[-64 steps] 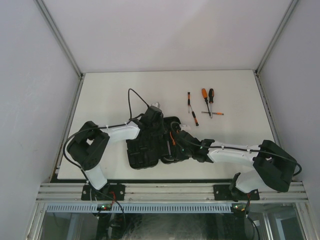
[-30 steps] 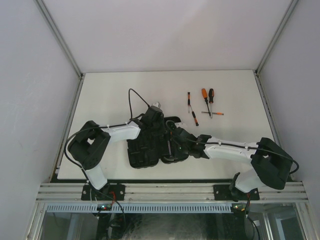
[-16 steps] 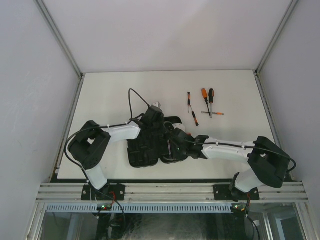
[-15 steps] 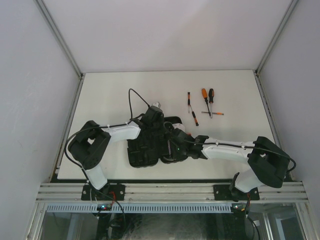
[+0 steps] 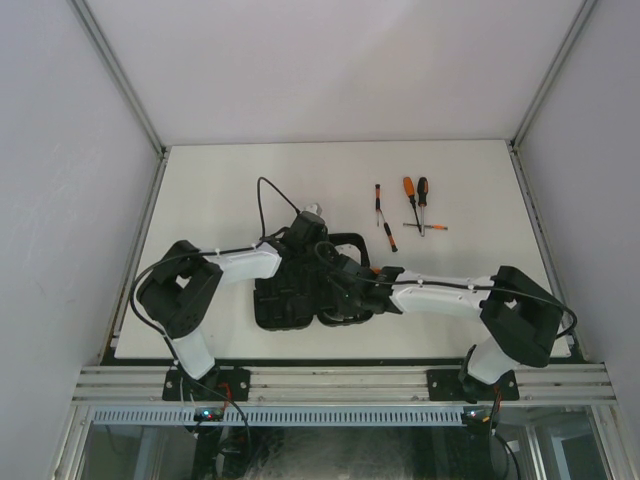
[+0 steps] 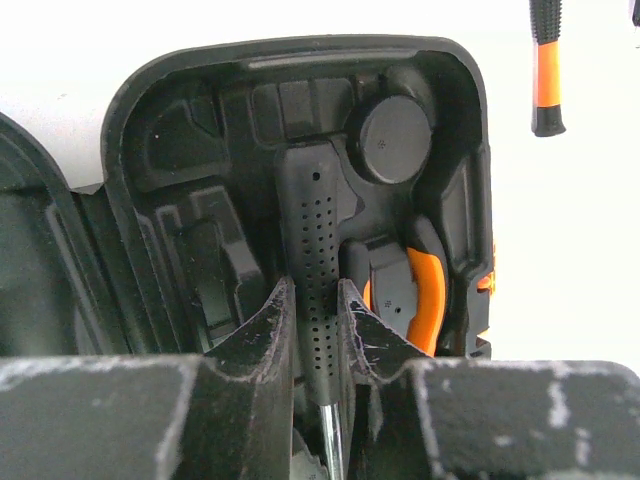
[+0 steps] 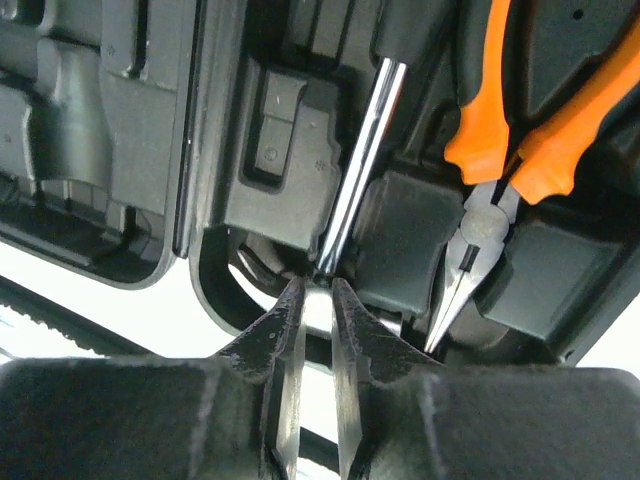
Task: Sort the tools into containers
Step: Adjust the hammer in the storage box.
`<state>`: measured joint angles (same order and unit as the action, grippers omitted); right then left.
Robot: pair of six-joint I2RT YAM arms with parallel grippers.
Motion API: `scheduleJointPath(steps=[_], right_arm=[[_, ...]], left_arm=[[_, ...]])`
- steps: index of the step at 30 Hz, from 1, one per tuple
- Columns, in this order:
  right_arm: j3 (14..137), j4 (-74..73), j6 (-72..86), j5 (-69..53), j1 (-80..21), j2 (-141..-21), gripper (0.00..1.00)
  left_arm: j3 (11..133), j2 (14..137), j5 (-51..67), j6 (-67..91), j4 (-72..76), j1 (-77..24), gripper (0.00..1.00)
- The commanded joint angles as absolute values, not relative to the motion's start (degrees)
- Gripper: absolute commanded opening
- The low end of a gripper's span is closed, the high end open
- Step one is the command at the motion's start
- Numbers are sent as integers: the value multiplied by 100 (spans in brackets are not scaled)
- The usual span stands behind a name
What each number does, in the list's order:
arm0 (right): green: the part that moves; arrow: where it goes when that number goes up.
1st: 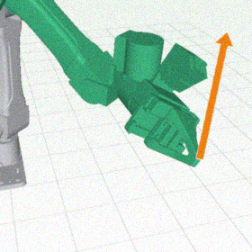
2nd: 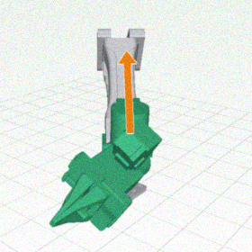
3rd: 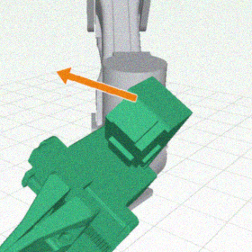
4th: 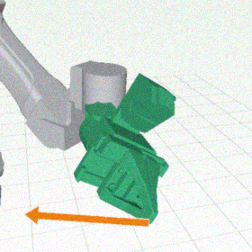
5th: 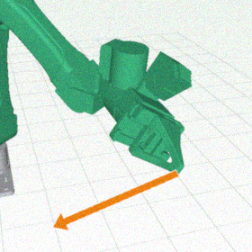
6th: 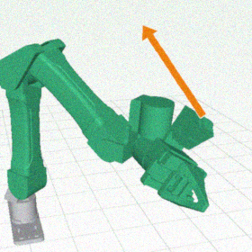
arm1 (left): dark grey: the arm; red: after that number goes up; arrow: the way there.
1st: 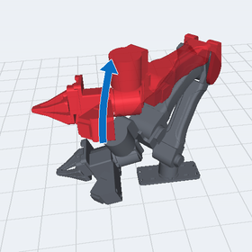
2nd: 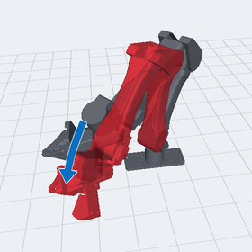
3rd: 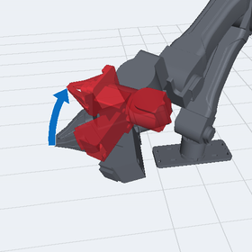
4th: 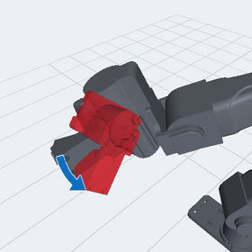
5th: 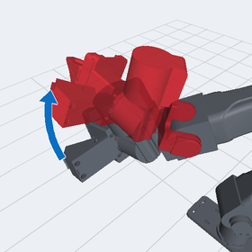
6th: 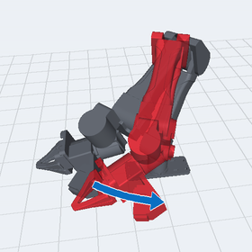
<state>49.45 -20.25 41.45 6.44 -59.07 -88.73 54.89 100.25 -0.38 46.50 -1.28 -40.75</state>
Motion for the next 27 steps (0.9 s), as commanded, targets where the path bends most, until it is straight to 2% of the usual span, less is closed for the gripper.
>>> scheduleJointPath(steps=[1,11,15,27], right_arm=[[5044,-2516,4289,675,-6060,-9378,14],[5106,-3023,4445,721,-6220,-10059,12],[5087,-3123,4456,722,-6319,-10213,7],[4544,-3118,4589,612,-6346,-9947,1]], left_arm=[[5383,10257,-122,4636,-278,-4104,4],[5218,10300,-146,4685,-218,-4106,3],[5161,10318,-231,4685,-279,-4105,2],[4846,10313,-814,4731,-905,-4105,0]])
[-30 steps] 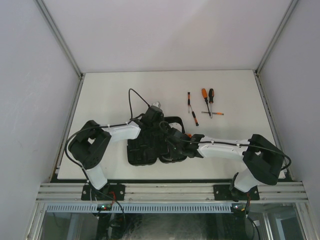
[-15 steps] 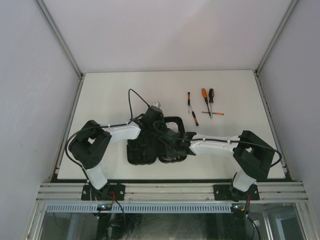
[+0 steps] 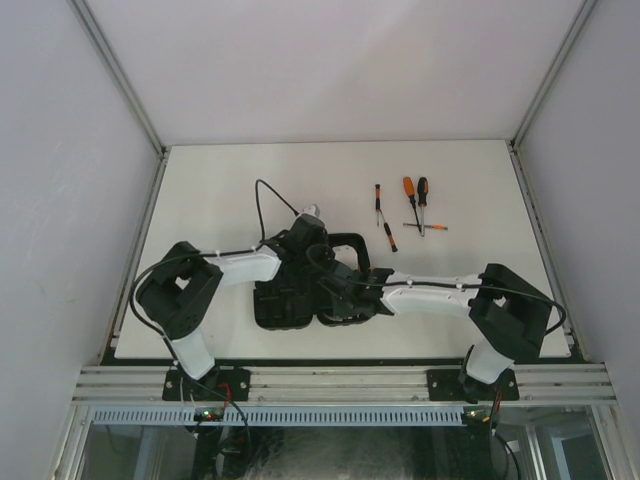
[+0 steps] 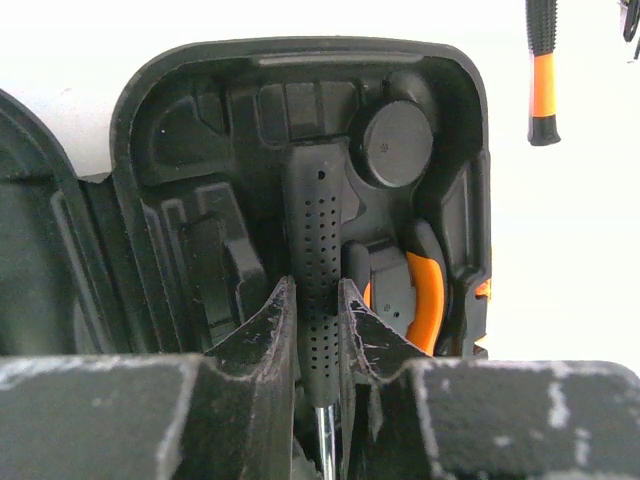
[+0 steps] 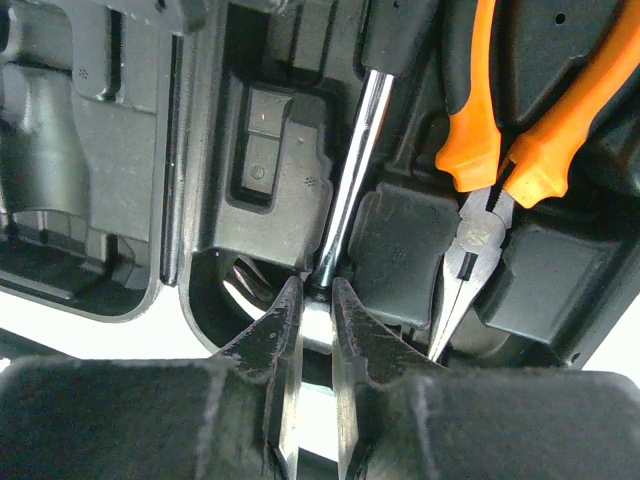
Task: Sort the tools into containers
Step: Adjust the hammer in the storage box.
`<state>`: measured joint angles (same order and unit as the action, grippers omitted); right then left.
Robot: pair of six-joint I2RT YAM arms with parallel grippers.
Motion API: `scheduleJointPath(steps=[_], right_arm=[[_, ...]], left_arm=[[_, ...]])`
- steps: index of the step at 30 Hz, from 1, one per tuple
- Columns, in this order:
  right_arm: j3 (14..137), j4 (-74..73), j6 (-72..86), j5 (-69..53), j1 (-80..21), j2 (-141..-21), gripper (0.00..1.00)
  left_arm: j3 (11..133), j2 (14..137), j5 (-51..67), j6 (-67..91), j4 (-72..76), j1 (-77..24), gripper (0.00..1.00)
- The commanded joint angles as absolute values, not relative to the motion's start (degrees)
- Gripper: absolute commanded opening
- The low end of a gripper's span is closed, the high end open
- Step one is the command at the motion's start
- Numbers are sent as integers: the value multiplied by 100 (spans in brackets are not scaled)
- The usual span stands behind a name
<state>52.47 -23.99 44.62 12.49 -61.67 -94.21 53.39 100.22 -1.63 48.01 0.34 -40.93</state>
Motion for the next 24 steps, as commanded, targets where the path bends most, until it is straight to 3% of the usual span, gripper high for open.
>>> scheduleJointPath(steps=[1,14,24], right_arm=[[4496,-3138,4601,607,-6339,-9896,1],[4202,-3542,4659,771,-6152,-9113,1],[4301,-3305,4425,607,-5855,-8421,3]], left_arm=[[4746,10265,-843,4744,-921,-4104,0],[4035,9390,-1091,4860,-1077,-4104,0],[4740,8732,-1030,4436,-1432,-4096,2]])
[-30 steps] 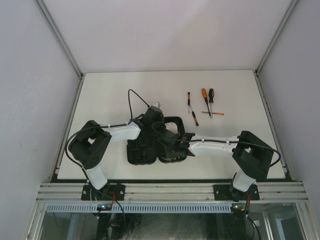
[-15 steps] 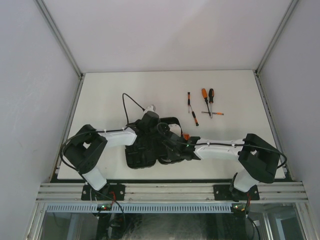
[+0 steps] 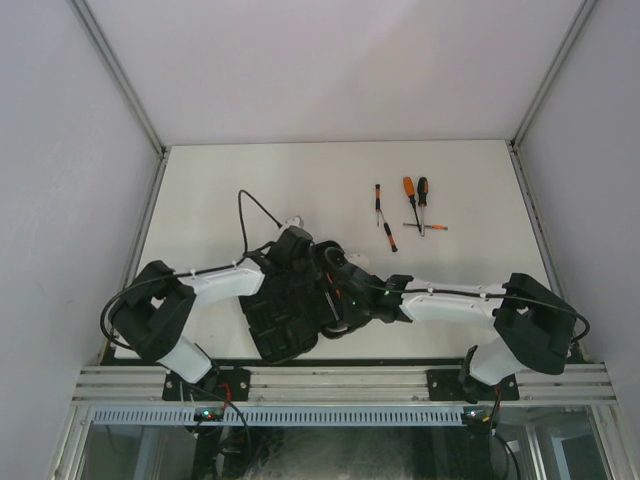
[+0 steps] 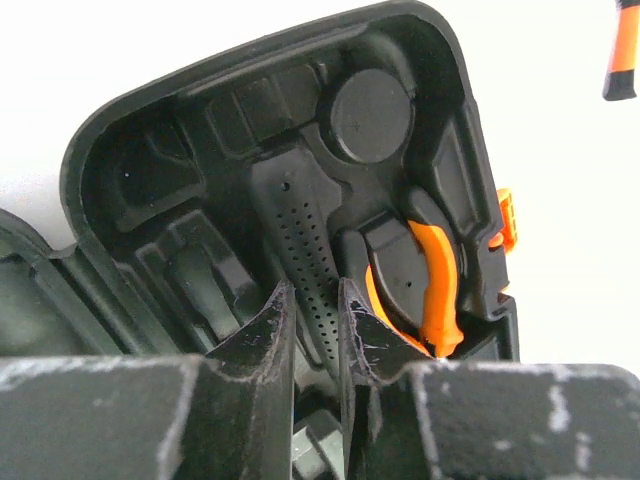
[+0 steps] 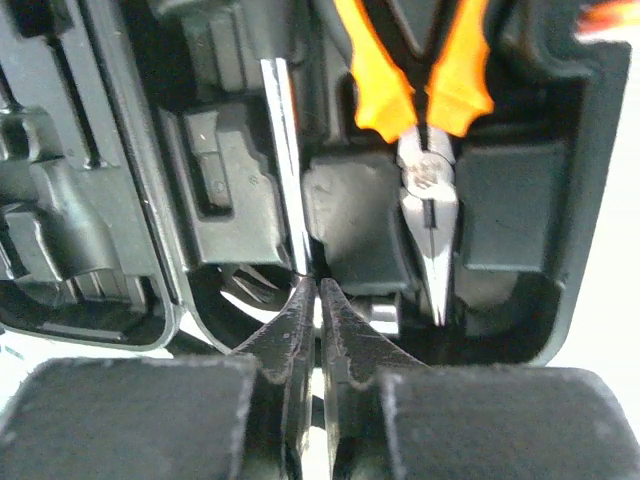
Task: Sort the tools into containers
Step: Adjust the hammer in the storage box.
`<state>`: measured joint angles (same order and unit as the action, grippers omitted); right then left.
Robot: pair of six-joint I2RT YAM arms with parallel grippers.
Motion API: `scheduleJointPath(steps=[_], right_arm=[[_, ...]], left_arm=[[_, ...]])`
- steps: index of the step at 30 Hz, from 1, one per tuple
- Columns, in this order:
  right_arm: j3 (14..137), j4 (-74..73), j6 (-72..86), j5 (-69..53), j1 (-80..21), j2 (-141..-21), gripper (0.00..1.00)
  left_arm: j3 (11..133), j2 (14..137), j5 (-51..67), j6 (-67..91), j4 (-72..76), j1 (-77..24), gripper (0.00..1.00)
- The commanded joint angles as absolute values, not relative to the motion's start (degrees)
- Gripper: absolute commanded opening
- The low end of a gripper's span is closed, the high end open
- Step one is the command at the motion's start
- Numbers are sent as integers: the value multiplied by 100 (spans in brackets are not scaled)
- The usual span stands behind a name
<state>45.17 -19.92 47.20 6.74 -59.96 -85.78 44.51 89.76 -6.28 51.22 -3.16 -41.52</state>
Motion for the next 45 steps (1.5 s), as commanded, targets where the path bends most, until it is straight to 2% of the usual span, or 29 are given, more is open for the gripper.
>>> scheduleJointPath(steps=[1,9,36,45], right_arm=[[4354,-3293,4384,574,-5806,-8371,3],[4555,-3232,4205,442,-5663,-8425,3],[4731,-3077,4150,429,-5713,-8300,5],[4973,-3104,4058,579,-5794,-7846,6]], left_arm=[[4872,8681,-1014,4366,-1483,-4096,3],[5712,8414,-1045,4097,-1940,-4087,14],[6202,9485,-877,4122,-1904,-4060,20],[6211,9739,-867,4139,-1933,-4061,21]])
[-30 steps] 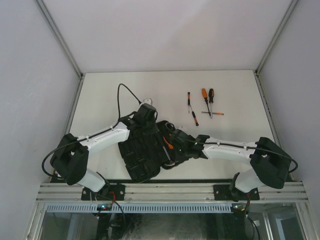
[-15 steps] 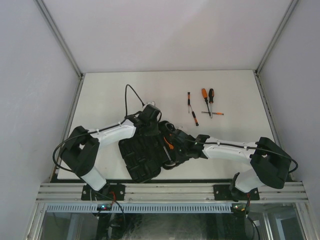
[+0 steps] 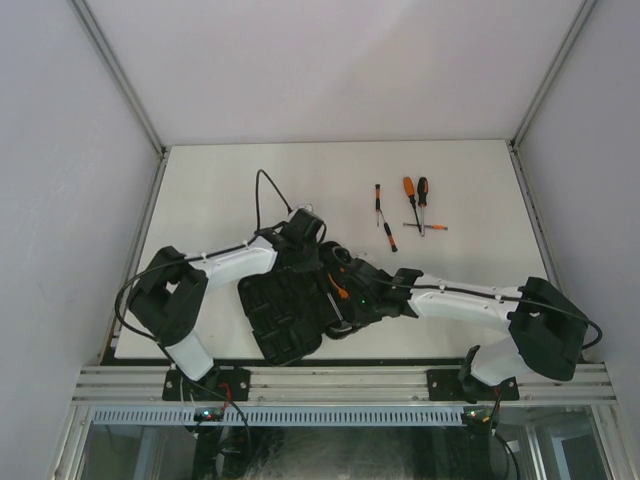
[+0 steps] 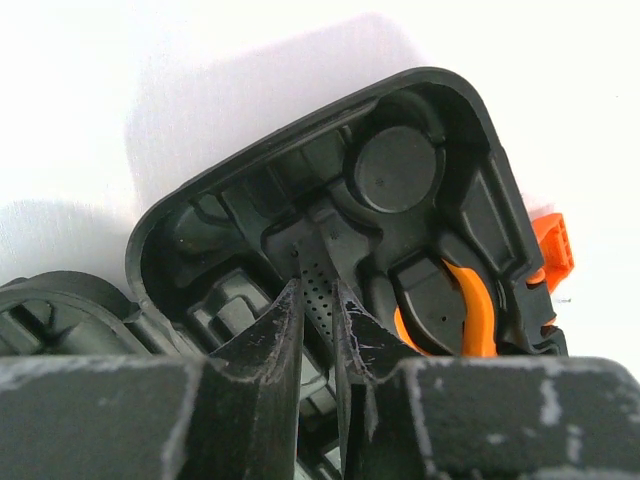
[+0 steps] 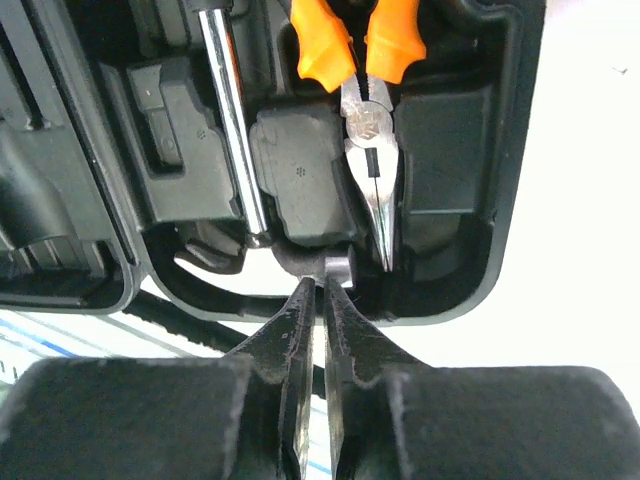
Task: Sort the tools into containers
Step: Adjust the hammer in the storage box.
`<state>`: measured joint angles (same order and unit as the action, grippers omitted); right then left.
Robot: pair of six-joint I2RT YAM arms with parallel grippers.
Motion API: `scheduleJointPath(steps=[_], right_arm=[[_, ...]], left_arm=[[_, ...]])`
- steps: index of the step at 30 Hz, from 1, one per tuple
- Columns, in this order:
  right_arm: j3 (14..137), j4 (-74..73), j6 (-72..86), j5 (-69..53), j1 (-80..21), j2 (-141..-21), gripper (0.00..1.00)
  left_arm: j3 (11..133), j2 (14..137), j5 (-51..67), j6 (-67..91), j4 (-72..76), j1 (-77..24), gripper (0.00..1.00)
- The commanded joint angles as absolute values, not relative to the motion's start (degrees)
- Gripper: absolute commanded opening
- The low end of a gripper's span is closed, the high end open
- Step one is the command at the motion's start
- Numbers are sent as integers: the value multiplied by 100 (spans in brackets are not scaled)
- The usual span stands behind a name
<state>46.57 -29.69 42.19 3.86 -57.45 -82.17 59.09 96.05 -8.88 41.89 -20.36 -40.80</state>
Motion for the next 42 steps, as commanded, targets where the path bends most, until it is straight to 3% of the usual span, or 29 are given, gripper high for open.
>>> scheduleJointPath(steps=[1,9,42], right_arm=[[4999,-3112,4053,595,-5792,-7780,6],[5135,-3142,4008,387,-5827,-7704,7],[5512,-3563,4078,252,-6217,-9495,7]], left_arm=[[6199,9777,-865,4146,-1934,-4056,21],[6065,9899,-814,4200,-1847,-4061,20],[5968,10013,-724,4234,-1740,-4061,18]])
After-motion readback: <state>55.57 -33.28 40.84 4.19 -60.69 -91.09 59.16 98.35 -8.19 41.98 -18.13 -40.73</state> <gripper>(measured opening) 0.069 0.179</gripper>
